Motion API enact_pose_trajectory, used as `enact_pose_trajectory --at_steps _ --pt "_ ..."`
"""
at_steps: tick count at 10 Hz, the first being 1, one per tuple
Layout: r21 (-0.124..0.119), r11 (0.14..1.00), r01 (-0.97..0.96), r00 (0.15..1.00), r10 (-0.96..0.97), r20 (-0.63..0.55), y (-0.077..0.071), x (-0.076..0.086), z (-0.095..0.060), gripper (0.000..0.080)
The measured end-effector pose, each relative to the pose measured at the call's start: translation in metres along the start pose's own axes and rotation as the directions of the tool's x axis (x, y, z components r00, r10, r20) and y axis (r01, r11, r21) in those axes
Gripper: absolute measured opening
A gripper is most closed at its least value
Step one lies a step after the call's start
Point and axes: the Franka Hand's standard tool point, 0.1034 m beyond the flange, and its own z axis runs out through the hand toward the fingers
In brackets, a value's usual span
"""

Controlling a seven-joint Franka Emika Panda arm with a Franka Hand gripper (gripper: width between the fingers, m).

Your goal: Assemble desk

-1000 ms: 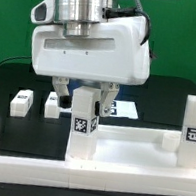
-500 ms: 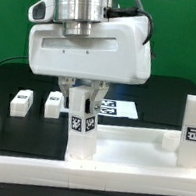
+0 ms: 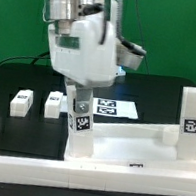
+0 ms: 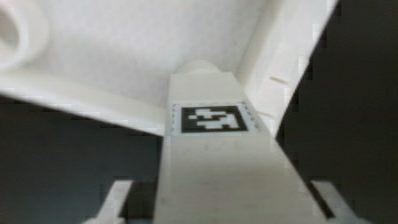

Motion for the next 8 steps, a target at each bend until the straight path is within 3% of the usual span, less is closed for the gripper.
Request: enact_pose_trajectory --at_steps 2,5,7,8 --pt "-0.043 0.947 -0.317 0.948 0.318 0.017 -0.0051 -0.0082 0.0015 0.0291" --pt "-0.042 0.850 -0.525 0.851 0.524 -0.027 -0.0052 -0.0082 0.0008 0.0296" --pt "-0.044 0.844 -0.535 0.845 0.534 -0.036 -0.0016 -0.0067 0.0006 0.0301" --pt "-0.044 0.843 -0.536 0.844 0.535 -0.036 -0.0015 -0.0070 0.0011 0.0349"
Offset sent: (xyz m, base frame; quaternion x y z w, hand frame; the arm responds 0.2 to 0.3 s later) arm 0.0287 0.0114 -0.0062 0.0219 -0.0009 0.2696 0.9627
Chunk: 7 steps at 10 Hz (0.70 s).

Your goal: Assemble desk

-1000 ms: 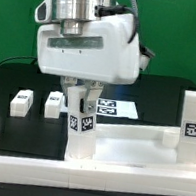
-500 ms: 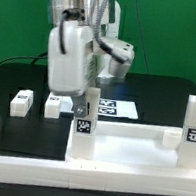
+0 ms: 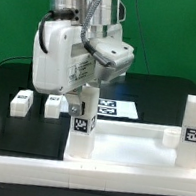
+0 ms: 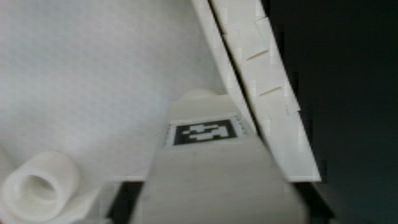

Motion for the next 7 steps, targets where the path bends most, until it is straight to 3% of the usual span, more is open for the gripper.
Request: enact_pose_trajectory --at_steps 1,2,3,4,7 --pt "0.000 1.000 0.003 1.000 -0.003 0.000 0.000 0.000 0.000 0.0349" --pt "0.000 1.000 0.003 1.000 -0.003 -0.001 0.000 0.000 0.000 0.0533" --pt "0.000 1.000 0.012 1.000 -0.012 0.001 0.001 -0.002 -0.001 0.0626" --pt "0.007 0.999 0.034 0.999 -0.034 0.012 0.003 -0.012 -0.009 0.0626" --pt "0.054 0.997 0.054 0.996 -0.057 0.069 0.001 -0.037 -0.054 0.0648"
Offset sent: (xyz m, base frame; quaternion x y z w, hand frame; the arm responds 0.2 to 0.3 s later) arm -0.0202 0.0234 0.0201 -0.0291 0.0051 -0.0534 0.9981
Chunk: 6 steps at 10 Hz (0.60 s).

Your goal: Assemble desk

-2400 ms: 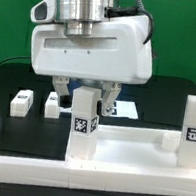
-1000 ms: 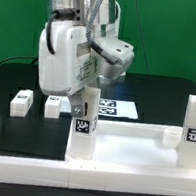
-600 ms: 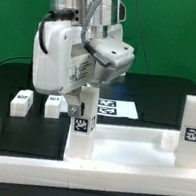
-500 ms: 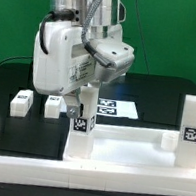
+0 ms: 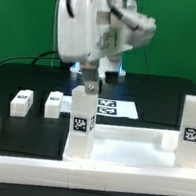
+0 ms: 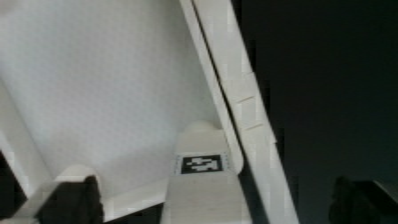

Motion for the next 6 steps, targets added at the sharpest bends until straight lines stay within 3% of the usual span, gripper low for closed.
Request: enact_pose_trajectory --at_steps 1,6 --pt "0.013 1.000 0.009 1.000 -0.009 0.012 -0.0019 -0.0081 -0.0090 0.0649" --pt "0.011 1.000 0.011 1.000 -0.011 0.007 -0.0012 -0.0062 -0.0048 0.0649"
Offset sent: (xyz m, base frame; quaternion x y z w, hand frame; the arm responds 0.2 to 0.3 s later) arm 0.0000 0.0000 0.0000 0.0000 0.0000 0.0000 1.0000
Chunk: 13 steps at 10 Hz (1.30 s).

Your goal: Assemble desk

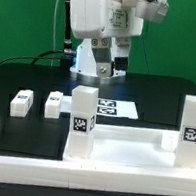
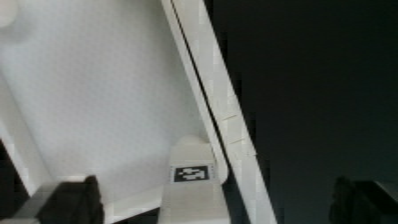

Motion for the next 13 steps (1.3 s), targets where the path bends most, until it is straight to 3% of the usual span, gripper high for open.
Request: enact_pose_trajectory --at_steps 2,7,12,13 --pt "-0.006 1.000 0.009 1.000 -0.009 -0.001 0.002 -0.002 0.002 0.0649" --pt "-0.107 0.959 0.261 0.965 -0.262 0.003 0.043 -0.022 0.025 0.0649" --pt "-0.100 0.961 0.258 0.966 -0.259 -0.001 0.041 -0.021 0.024 0.0649" --pt "-0.102 0.959 0.264 0.964 -0.267 -0.012 0.058 -0.029 0.032 0.0649"
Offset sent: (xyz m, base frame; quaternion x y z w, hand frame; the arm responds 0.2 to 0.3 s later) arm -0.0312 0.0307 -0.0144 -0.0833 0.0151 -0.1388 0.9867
